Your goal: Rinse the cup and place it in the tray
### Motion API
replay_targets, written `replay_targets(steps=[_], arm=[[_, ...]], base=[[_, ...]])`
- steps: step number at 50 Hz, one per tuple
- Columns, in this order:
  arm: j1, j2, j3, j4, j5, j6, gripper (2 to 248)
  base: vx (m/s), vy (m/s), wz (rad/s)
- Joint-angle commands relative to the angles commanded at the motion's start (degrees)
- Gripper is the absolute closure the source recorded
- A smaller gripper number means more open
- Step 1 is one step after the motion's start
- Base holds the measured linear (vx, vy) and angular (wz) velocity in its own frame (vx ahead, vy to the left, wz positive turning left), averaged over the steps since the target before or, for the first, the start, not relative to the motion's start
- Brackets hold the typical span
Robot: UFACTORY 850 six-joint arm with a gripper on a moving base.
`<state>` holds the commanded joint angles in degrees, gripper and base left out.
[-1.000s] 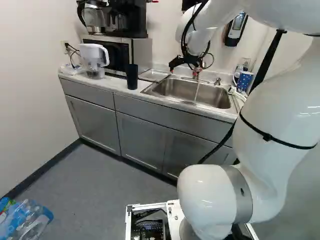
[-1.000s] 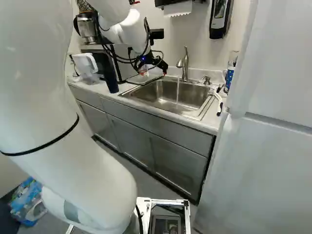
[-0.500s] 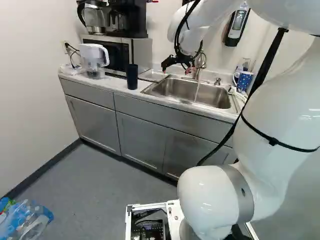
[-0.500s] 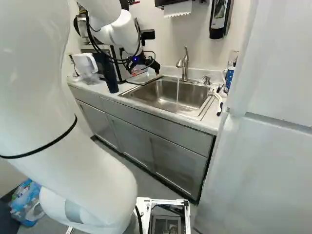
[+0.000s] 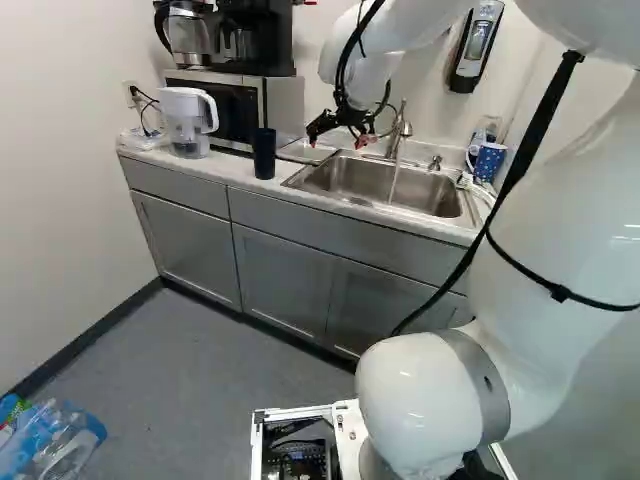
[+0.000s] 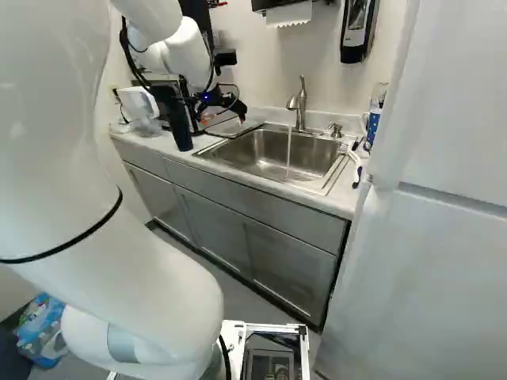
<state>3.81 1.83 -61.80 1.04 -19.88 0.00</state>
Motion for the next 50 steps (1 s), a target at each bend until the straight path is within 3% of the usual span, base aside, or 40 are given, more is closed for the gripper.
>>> replay_targets(steps=[50], arm=[[9.3,-1.9,-1.9,0.0,0.0,0.0,3]], base=[[0.0,0.0,0.0]])
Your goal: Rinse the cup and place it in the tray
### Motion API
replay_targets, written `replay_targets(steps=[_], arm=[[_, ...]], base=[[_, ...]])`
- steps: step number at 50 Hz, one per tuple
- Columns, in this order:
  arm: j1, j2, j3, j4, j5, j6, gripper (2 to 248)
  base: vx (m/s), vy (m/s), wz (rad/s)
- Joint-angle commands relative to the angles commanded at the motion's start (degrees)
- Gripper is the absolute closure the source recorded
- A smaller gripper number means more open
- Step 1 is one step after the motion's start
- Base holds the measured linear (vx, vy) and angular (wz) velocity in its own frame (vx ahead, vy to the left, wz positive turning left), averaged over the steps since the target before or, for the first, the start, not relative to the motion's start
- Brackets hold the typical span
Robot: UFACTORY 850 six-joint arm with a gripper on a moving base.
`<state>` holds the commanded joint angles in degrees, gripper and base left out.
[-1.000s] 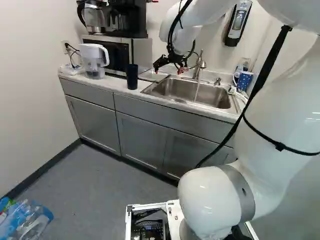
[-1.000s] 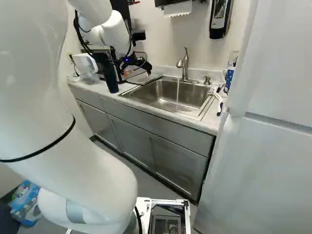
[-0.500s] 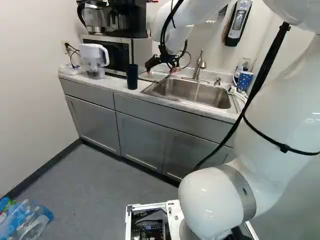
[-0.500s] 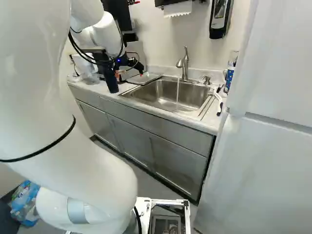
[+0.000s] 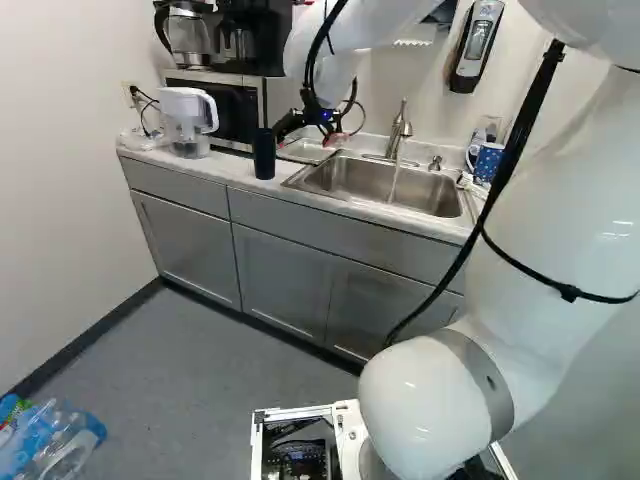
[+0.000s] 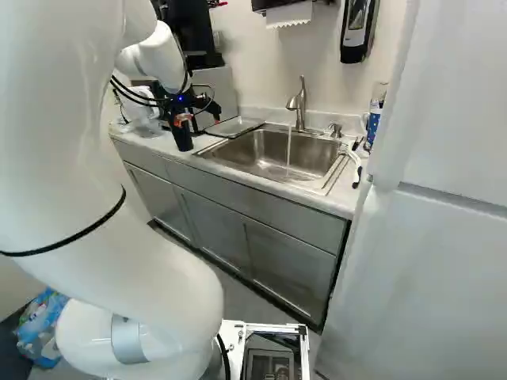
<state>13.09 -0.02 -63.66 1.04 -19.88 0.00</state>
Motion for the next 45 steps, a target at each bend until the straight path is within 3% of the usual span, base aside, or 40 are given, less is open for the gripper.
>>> replay_targets(steps=[16,45], arm=[[2.8,-2.3,-0.8,0.0,1.1,0.0,3],[5.5,-4.5,0.8,0.0,14.4,0.0,3]], base=[[0.0,0.0,0.0],[0.0,0.0,0.0]])
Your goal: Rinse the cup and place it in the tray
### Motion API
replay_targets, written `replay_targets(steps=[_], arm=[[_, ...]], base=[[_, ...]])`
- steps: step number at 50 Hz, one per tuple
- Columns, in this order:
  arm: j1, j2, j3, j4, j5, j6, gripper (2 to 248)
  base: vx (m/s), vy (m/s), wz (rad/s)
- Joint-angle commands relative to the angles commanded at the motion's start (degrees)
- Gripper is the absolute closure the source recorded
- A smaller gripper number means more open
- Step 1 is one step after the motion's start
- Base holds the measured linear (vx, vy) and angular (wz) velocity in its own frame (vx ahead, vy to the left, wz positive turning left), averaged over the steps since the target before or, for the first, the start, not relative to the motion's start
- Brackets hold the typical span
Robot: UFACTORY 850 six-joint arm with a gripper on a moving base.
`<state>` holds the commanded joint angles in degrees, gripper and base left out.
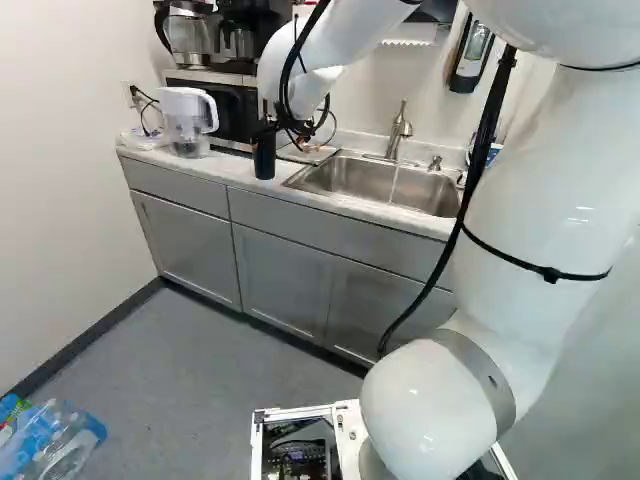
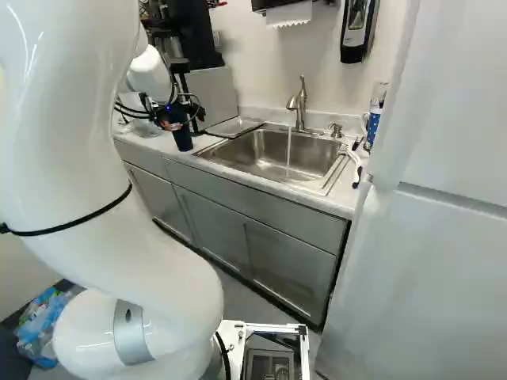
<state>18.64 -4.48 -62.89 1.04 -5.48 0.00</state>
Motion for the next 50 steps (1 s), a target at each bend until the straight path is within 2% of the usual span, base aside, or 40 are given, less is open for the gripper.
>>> replay_targets(steps=[20,50], arm=[[0.8,-0.1,2.5,0.0,8.4,0.0,3],[0.9,-2.7,3.5,0.0,18.6,0.0,3]], base=[[0.0,0.0,0.0],[0.0,0.0,0.0]])
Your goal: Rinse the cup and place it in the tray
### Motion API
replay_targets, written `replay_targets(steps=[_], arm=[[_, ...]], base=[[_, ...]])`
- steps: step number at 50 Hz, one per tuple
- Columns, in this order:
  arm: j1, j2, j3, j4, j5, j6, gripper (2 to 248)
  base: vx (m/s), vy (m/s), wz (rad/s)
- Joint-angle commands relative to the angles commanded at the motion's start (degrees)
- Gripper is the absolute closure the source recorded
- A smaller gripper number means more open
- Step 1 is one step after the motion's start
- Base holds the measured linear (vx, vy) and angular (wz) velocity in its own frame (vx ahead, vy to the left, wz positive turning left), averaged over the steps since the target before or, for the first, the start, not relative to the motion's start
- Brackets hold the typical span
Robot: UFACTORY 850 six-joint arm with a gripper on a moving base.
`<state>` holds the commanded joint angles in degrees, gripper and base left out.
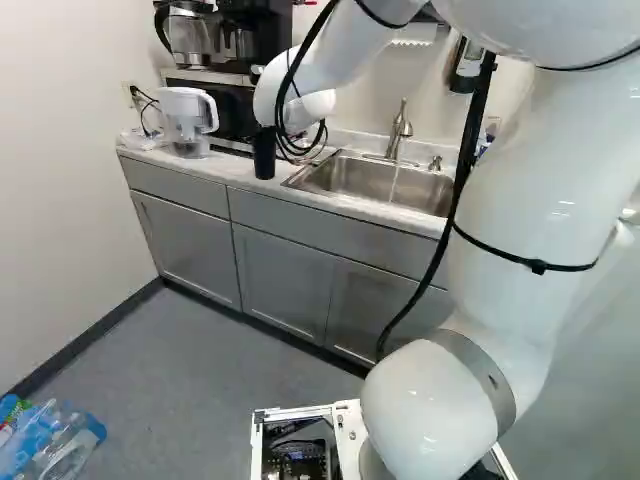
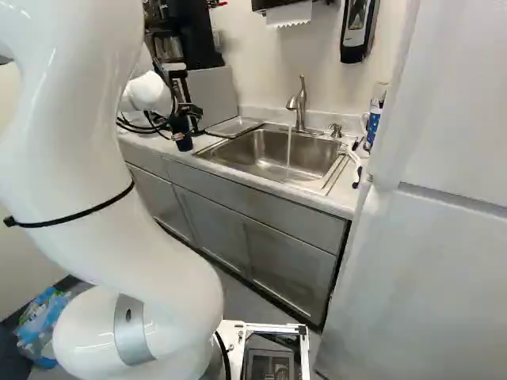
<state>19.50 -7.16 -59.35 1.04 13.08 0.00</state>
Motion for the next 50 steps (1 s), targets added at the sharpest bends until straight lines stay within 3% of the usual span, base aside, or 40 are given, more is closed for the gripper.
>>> replay_targets(steps=[50], arm=[[0.6,-2.4,3.7,0.0,15.0,0.0,3]], base=[[0.0,0.0,0.0]])
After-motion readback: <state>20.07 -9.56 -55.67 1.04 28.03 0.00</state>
